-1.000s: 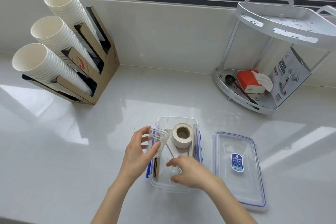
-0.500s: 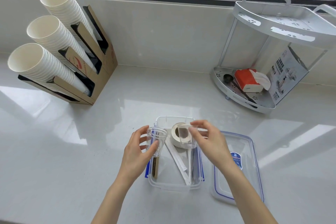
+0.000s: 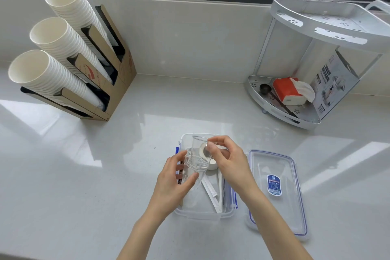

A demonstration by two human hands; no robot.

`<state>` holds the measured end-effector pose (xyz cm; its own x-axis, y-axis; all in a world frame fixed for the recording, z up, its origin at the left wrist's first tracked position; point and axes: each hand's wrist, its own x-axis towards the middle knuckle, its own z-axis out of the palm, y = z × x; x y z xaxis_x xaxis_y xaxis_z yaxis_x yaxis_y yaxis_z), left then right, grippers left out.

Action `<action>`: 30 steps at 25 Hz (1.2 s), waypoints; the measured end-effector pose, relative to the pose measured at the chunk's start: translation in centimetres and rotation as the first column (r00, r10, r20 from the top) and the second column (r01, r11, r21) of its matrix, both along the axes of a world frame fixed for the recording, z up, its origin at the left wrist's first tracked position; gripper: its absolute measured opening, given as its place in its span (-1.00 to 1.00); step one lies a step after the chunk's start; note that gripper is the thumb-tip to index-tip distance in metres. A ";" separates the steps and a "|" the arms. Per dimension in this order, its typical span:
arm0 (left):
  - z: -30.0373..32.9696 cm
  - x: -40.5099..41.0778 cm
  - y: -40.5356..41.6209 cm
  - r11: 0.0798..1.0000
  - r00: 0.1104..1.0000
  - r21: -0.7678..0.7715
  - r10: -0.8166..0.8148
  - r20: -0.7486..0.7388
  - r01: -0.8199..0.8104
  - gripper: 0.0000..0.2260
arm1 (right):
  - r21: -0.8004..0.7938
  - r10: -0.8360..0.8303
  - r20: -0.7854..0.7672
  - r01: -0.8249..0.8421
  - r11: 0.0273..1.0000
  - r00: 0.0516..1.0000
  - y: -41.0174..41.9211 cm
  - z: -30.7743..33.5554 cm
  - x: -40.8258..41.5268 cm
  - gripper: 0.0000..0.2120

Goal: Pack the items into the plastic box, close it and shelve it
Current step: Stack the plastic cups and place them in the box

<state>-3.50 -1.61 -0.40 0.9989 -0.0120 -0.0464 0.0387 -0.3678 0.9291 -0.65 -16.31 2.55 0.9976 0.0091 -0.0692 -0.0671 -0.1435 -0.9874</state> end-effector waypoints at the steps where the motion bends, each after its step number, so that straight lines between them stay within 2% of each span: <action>1: -0.1 -0.1 -0.1 1.000 1.000 0.003 0.003 -0.003 -0.003 -0.58 | -0.004 -0.001 -0.005 0.001 1.000 1.000 -0.1 -0.1 0.0 -0.91; 4: 0.1 -0.1 -0.3 1.000 1.000 -0.004 -0.008 0.014 0.008 -0.57 | -0.045 0.016 -0.026 -0.017 0.999 1.000 -0.2 -0.5 0.0 -0.93; 7: 0.3 0.2 -0.4 0.999 1.000 -0.049 0.015 0.015 -0.014 -0.60 | -0.122 0.126 -0.042 -0.130 0.984 0.991 0.0 -1.1 -0.4 -0.91; 10: 0.3 0.3 -0.2 0.998 1.000 -0.056 0.030 0.002 -0.030 -0.51 | -0.212 0.206 -0.060 -0.214 0.953 0.977 0.2 -1.6 -0.9 -0.85; 14: 0.1 0.1 -0.1 0.998 1.000 -0.056 -0.003 0.031 0.005 -0.58 | -0.223 0.209 -0.022 -0.208 0.952 0.978 0.1 -1.8 -1.1 -0.80; 17: -0.3 0.2 -0.1 0.998 0.999 0.034 -0.044 0.025 0.043 -0.64 | -0.255 0.190 -0.018 -0.188 0.949 0.982 -0.3 -2.0 -1.1 -0.80; 20: -1.0 0.3 -0.2 0.977 0.997 0.203 -0.074 0.012 0.070 -0.60 | -0.338 0.170 -0.056 -0.179 0.924 0.984 -0.7 -2.7 -1.2 -0.93; 25: -1.4 0.1 -0.5 0.910 0.986 0.406 -0.134 0.100 0.082 -0.69 | -0.426 0.171 -0.140 -0.216 0.878 0.975 -0.5 -3.6 -1.4 -0.84; 30: -2.4 0.1 -0.1 0.837 0.982 0.535 -0.175 0.075 0.109 -0.76 | -0.518 0.184 -0.226 -0.278 0.809 0.957 0.1 -4.8 -1.5 -0.75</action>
<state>-3.36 -1.73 -2.77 0.9865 -0.1613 0.0293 -0.1475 -0.7957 0.5875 -2.12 -16.20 -2.23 0.9456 0.1521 -0.2876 -0.1113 -0.6793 -0.7253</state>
